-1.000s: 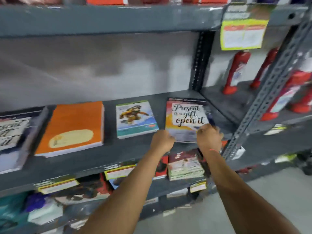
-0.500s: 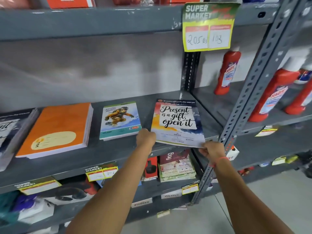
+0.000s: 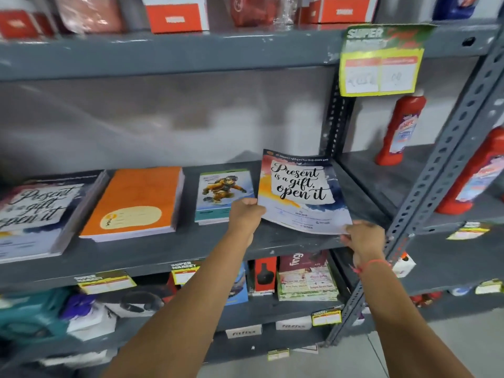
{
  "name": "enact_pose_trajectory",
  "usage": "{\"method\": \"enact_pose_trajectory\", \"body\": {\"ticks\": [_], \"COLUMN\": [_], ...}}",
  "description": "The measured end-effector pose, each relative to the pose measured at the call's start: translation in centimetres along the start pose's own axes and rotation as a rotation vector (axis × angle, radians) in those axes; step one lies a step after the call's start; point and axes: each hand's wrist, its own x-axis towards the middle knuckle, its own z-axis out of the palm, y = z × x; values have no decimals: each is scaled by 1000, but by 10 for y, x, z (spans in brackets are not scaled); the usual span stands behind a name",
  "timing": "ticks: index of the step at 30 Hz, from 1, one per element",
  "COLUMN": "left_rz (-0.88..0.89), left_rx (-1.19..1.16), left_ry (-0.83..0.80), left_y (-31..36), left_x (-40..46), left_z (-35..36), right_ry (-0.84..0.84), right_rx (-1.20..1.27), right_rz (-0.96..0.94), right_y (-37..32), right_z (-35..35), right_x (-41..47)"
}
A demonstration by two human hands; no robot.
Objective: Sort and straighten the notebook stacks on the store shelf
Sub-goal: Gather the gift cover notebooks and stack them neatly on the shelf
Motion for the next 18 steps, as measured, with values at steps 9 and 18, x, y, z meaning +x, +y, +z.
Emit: {"method": "enact_pose_trajectory", "body": {"ticks": [9,18], "left_rz": [164,172], "left_rx": [-100,-124], "left_ry": [194,366], "left_y": [34,13], "left_x": [-2,-5], "left_z": [-156,-402], "right_ry": [-239,-417], "right_rx": [137,37], "right_rz": [-164,-226], "right_y": [-17,44], "right_z": [128,310], "right_x": [-96,-243]}}
